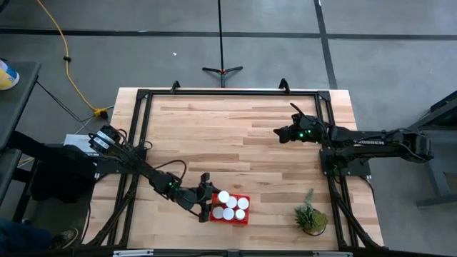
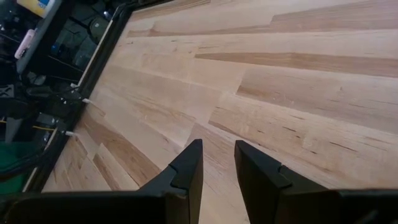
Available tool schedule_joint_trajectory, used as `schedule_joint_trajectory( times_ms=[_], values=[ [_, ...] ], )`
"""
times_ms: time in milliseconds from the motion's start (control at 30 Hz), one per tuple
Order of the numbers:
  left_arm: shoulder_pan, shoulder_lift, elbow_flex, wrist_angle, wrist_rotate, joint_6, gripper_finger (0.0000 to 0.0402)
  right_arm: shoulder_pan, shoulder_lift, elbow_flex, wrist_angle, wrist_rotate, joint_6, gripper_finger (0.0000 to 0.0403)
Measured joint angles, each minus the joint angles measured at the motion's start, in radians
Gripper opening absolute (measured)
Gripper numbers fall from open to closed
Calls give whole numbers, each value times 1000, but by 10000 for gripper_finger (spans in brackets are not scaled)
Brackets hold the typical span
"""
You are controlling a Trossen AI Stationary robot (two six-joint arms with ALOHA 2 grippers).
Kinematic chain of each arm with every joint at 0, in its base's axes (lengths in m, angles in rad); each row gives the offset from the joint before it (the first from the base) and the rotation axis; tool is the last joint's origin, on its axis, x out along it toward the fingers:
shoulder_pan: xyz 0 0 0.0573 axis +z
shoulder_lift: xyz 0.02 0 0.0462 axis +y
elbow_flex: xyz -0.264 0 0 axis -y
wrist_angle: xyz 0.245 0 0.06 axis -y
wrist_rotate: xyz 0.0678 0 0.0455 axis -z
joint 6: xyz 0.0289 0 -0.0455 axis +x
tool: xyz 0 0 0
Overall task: Pick and place pill bottles into a basket
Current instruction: Put the orange pill bottle into the red basket
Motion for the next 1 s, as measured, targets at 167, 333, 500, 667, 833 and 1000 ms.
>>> schedule_joint_trajectory(
  times_ms=[167, 333, 500, 667, 833, 1000],
  values=[
    [0, 0, 0, -4, 0, 0, 236, 0, 0, 0, 0, 0, 1, 84],
    [6, 0, 0, -17, 0, 0, 264, 0, 0, 0, 0, 1, 2, 84],
    [20, 0, 0, -30, 13, 0, 305, 0, 0, 0, 0, 1, 2, 84],
    [29, -1, 0, -30, 23, -3, 333, 0, 0, 0, 0, 1, 1, 84],
    [33, -1, 0, -19, 31, -3, 343, 0, 0, 0, 4, 1, 0, 84],
    [34, -3, 14, -8, 57, -11, 321, 0, 0, 0, 43, -3, -47, 84]
  ],
)
